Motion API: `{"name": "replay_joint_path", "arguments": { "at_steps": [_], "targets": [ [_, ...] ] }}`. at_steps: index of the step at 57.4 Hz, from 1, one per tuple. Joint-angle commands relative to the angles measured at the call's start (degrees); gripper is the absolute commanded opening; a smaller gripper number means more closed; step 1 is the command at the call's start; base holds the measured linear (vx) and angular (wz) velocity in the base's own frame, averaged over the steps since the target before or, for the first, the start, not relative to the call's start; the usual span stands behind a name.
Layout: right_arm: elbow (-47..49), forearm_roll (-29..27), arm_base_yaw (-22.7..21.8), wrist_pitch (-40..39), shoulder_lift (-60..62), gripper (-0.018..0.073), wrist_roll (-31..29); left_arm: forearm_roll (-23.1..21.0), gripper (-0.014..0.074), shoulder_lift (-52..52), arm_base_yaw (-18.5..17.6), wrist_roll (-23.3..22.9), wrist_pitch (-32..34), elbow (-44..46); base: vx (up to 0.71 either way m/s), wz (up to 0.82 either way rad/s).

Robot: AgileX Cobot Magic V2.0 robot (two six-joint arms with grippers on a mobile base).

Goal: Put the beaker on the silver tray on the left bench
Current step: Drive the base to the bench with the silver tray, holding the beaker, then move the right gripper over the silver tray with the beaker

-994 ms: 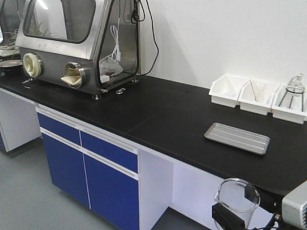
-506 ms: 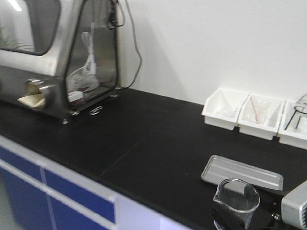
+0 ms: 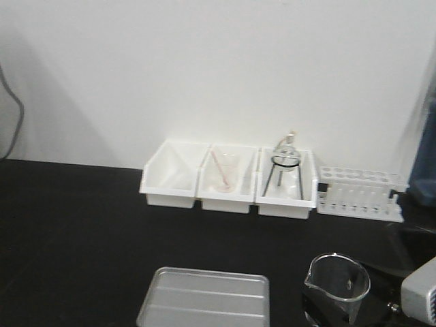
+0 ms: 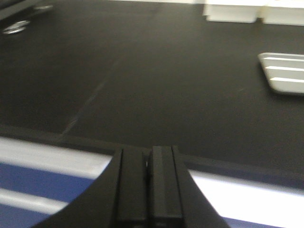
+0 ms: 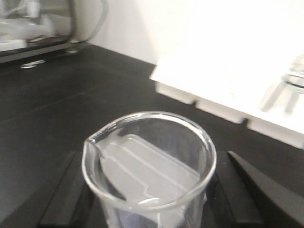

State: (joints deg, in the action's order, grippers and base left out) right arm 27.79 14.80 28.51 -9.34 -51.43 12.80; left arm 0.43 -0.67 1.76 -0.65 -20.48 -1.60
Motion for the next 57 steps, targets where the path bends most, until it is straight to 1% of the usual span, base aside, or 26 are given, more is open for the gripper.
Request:
{"name": "replay_joint_path", "arguments": {
  "at_steps": [1, 11, 19, 57],
  "targets": [
    [1.6, 0.1, -0.1, -4.8, 0.7, -0.0008, -0.4, -0.4, 0.0001, -0.9, -0.3, -0.3, 4.4, -1.6, 0.25, -0.81],
    [1.6, 0.1, -0.1, -4.8, 0.7, -0.0008, -0.4, -0.4, 0.0001, -0.9, -0.3, -0.3, 4.4, -1.6, 0.20, -0.66],
    [1.6, 0.1, -0.1, -4.8, 0.7, -0.0008, -0.4, -0.4, 0.0001, -0.9, -0.3, -0.3, 4.4, -1.6, 0.11, -0.31],
    [1.6, 0.0, -0.1, -5.1, 0.7, -0.0008, -0.4, -0.4, 0.0001, -0.9, -0.3, -0.3, 4.4, -1.6, 0.01, -0.02]
  ]
}}
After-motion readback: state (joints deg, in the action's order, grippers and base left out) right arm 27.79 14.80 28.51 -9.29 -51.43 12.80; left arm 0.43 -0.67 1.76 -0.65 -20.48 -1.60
